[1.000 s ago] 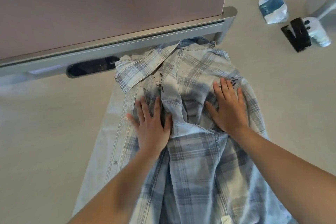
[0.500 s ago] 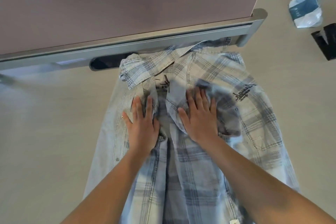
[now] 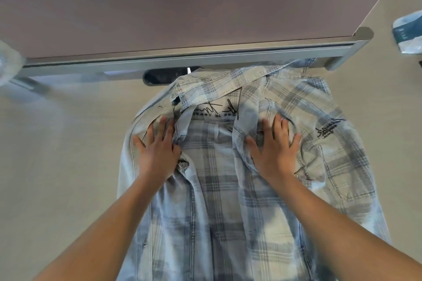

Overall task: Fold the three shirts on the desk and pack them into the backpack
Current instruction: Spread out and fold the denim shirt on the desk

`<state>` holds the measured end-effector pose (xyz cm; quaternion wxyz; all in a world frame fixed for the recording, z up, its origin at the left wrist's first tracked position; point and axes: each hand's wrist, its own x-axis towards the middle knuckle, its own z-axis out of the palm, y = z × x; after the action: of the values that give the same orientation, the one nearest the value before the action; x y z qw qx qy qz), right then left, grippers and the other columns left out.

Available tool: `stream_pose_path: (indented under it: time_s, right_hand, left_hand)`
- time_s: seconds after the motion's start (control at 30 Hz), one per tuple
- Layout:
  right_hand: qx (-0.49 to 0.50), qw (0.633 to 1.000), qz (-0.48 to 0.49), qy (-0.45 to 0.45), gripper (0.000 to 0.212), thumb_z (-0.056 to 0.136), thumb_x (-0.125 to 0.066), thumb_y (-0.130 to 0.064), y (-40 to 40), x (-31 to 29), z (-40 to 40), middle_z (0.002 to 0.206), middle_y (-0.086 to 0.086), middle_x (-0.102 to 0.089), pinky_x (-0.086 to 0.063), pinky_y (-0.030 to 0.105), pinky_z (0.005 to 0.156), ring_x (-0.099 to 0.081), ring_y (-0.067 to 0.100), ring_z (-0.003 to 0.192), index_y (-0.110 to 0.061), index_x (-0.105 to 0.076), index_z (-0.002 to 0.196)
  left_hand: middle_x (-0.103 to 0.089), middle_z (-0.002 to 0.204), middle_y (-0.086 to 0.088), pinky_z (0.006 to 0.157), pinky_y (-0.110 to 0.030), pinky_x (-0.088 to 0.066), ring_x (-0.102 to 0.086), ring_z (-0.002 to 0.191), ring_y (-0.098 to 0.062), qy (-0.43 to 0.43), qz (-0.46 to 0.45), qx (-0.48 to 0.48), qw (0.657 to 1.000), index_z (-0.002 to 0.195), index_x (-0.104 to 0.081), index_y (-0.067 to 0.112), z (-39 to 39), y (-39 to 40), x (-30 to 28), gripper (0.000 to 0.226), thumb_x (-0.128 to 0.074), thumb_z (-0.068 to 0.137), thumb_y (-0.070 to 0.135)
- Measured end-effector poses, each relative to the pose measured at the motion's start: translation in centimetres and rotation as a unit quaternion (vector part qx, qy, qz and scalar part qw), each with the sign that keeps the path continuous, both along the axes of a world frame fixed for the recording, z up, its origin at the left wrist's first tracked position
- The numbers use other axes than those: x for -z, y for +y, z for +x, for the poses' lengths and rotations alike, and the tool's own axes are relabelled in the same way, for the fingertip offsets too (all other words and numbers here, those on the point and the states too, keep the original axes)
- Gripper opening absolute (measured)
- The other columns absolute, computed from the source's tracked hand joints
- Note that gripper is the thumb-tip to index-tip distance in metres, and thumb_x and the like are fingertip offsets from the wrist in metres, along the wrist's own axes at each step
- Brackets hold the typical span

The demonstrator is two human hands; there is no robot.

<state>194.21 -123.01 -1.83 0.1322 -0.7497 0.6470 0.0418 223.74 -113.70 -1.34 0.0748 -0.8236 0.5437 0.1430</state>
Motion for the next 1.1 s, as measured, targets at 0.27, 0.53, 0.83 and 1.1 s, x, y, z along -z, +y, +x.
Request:
stream_pose_path:
  time_s: [0.27, 0.53, 0.83, 1.1]
  right_hand:
    - [-0.234, 0.959, -0.068, -0.148, 0.054, 0.109, -0.034, -0.040, -2.7, -2.8, 9.7, 0.169, 0.010, -0.031, -0.010, 0.051, 0.131, -0.016, 0.027, 0.160, -0.016, -0.042, 0.156]
    - [-0.262, 0.964, -0.011, -0.043, 0.063, 0.108, -0.031, -0.045, -7.6, 1.2, 14.5, 0.174, 0.014, -0.004, -0.019, 0.058, 0.126, -0.008, 0.042, 0.159, -0.024, -0.018, 0.166]
    - [-0.240, 0.963, -0.064, -0.107, 0.055, 0.104, -0.044, -0.033, -12.5, 1.5, 18.1, 0.147, 0.015, -0.048, -0.034, 0.055, 0.116, -0.046, 0.040, 0.130, -0.008, -0.039, 0.154]
    - [-0.177, 0.968, -0.046, -0.174, 0.062, 0.105, -0.052, -0.027, -7.4, 1.7, 15.8, 0.168, 0.013, -0.026, -0.034, 0.048, 0.124, -0.028, 0.033, 0.155, -0.011, -0.032, 0.161]
  left_hand:
    - [-0.011, 0.173, -0.008, 0.125, -0.063, -0.014, -0.006, 0.160, -0.030, 0.062, -0.084, -0.008, 0.994, 0.166, -0.014, 0.025, -4.0, -1.8, -0.9, 0.076, -0.045, 0.102, 0.051]
    - [-0.014, 0.173, -0.008, 0.123, -0.067, -0.016, -0.007, 0.160, -0.036, 0.054, -0.110, 0.017, 0.992, 0.166, -0.016, 0.032, -3.1, -0.5, 2.0, 0.072, -0.042, 0.100, 0.049]
    - [0.006, 0.174, -0.001, 0.128, -0.059, 0.000, 0.012, 0.160, -0.024, 0.072, -0.118, -0.007, 0.990, 0.166, -0.012, 0.029, -2.7, -0.3, 3.0, 0.076, -0.031, 0.102, 0.064]
    - [-0.022, 0.171, -0.009, 0.122, -0.059, -0.028, -0.023, 0.156, -0.033, 0.120, -0.189, -0.060, 0.973, 0.160, -0.036, 0.023, -2.7, -0.7, 1.7, 0.066, -0.024, 0.107, 0.061]
